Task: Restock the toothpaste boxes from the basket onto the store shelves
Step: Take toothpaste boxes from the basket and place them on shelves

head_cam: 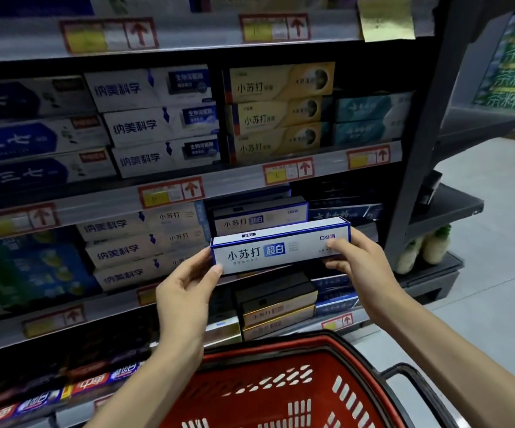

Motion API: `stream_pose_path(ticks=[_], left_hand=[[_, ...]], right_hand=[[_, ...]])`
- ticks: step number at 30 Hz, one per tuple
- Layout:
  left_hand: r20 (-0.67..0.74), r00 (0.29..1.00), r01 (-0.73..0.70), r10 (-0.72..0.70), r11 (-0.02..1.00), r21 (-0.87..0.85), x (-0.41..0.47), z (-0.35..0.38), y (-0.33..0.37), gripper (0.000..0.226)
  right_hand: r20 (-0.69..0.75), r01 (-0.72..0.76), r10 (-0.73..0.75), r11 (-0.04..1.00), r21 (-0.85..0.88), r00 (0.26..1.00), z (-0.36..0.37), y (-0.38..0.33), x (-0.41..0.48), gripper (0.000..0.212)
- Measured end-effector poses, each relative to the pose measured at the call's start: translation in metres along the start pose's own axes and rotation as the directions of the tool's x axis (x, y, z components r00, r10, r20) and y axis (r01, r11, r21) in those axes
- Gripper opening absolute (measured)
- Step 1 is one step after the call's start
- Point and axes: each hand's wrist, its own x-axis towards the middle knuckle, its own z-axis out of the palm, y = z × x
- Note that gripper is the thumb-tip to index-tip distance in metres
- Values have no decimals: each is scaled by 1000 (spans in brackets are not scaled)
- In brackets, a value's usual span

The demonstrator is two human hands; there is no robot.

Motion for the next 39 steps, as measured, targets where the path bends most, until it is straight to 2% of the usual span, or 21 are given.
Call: stream_pose_path(ticks=[5,9,11,19,23,32,36,39], left_hand=[[-129,991,-29,27,999,-15,23,29,0,36],[-202,978,-49,46,999,-11,42,46,-4,35],[-226,973,-56,52,998,-9,50,53,-6,33],[-251,967,-53,41,998,-38,71,69,-16,39],[-267,962,-62,61,998,3,78,74,-19,46],[-247,967,-38,55,997,74,90,90,-20,58],[-242,970,1,34,990,144,95,90,-23,62],[-230,973,14,17,991,131,92,89,-21,64]], right_hand=[[42,79,-78,996,-39,996,-2,4,45,27],[10,150,-149,983,-103,989,0,10,76,34],[-10,173,-175,981,-82,985,4,13,91,36],[-75,210,-210,978,-9,975,19,17,132,37],[-67,241,-243,970,-42,968,26,20,141,38],[-117,224,-238,967,-121,964,39,16,166,15],[-94,176,-195,968,-181,976,44,24,168,40],[-93,154,-179,962,-227,979,41,30,168,46]])
